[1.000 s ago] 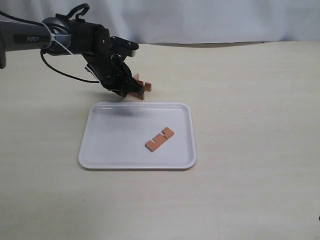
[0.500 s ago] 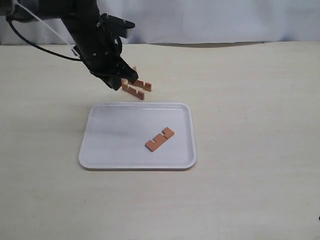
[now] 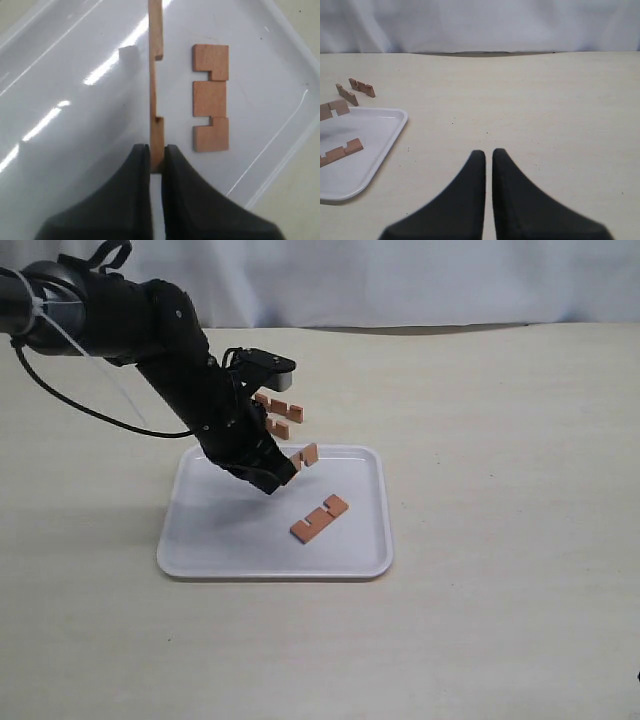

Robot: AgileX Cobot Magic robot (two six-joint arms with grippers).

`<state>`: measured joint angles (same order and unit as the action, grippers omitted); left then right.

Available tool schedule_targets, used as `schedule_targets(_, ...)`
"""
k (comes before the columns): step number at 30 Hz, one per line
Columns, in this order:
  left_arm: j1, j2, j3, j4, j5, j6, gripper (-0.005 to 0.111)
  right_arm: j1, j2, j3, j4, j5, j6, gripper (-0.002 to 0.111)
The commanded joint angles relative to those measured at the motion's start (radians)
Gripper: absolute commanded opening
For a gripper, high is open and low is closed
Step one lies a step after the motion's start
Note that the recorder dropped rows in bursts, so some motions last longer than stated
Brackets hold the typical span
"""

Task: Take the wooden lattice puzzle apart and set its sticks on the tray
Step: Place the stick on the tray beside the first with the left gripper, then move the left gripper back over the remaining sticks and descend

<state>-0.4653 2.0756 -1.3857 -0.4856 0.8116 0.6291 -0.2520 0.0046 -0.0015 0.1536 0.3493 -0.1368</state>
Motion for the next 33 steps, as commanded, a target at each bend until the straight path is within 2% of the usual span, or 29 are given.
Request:
schedule_targets(1,0.000,-0.009,0.007,0.003,-0.033,-0.033,0.032,-0.001,-0.005,0.002,-0.001,-0.006,-0.005,0.005)
schedule_targets(4,0.000,-0.009,0.007,0.003,-0.035,-0.033,0.051,-0.001,-0.005,0.002,-0.001,-0.006,-0.005,0.005)
schedule_targets(7,0.000,-0.009,0.007,0.003,-0.052,-0.033,0.060,-0.001,-0.005,0.002,-0.001,-0.006,-0.005,0.005)
schedule_targets(12,0.000,-0.011,-0.011,-0.001,-0.094,-0.036,0.059,-0.001,-0.005,0.002,-0.001,-0.006,-0.005,0.005)
schedule_targets(15,0.000,-0.011,-0.056,0.024,-0.094,-0.103,0.059,-0.001,-0.005,0.002,-0.001,-0.006,-0.005,0.005)
schedule_targets(18,0.000,-0.011,-0.115,0.118,-0.097,-0.222,0.059,-0.001,-0.005,0.002,-0.001,-0.006,-0.005,0.005)
schedule_targets(23,0.000,-0.009,-0.186,0.383,-0.161,-0.593,0.059,-0.001,-0.005,0.002,-0.001,-0.006,-0.005,0.005)
schedule_targets(29,-0.005,-0.009,-0.187,0.621,-0.215,-0.799,0.059,-0.001,-0.005,0.002,-0.001,-0.006,-0.005,0.005)
schedule_targets(33,-0.005,-0.009,-0.187,0.661,-0.240,-0.845,0.059,-0.001,-0.005,0.002,-0.001,-0.006,-0.005,0.005)
